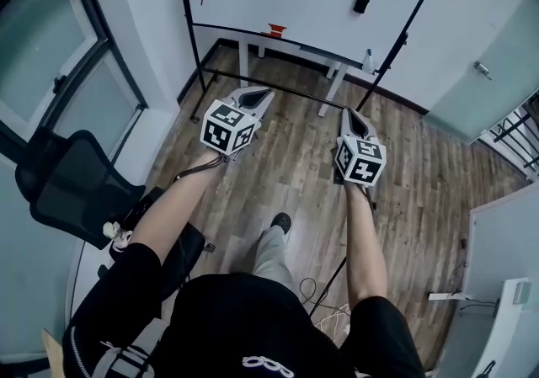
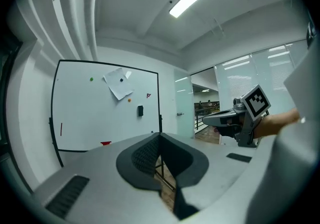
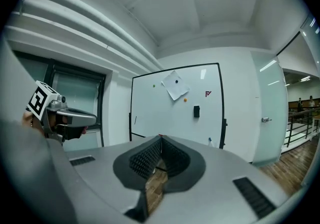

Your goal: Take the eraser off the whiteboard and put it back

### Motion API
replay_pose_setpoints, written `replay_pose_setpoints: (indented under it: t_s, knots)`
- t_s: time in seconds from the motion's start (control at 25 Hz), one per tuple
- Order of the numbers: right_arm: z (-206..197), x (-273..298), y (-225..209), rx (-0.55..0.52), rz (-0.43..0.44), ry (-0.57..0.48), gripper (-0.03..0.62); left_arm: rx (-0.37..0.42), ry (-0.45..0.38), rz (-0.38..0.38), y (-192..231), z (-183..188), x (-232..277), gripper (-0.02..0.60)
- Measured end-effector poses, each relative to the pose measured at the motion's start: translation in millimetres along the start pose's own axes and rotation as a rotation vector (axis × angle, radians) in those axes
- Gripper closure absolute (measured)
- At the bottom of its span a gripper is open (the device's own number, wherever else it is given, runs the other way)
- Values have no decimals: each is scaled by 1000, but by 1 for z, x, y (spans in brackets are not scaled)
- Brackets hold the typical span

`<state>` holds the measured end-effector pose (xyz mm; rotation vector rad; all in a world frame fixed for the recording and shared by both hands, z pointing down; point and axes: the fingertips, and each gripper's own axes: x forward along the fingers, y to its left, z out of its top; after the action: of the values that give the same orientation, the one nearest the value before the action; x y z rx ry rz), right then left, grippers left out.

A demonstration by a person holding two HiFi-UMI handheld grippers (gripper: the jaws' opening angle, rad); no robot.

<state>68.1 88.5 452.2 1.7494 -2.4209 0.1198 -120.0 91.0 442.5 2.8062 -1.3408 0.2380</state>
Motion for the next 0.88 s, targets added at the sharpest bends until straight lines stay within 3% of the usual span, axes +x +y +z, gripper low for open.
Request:
replay_pose_setpoints:
  t_s: [0.4,0.88]
  knots:
    - [46,137,-60,-18,69,10,569,-30,-1,64,77,37,111,572]
    - [74,231,-162,7,86,-12,569,19,5,93,99,73,239,572]
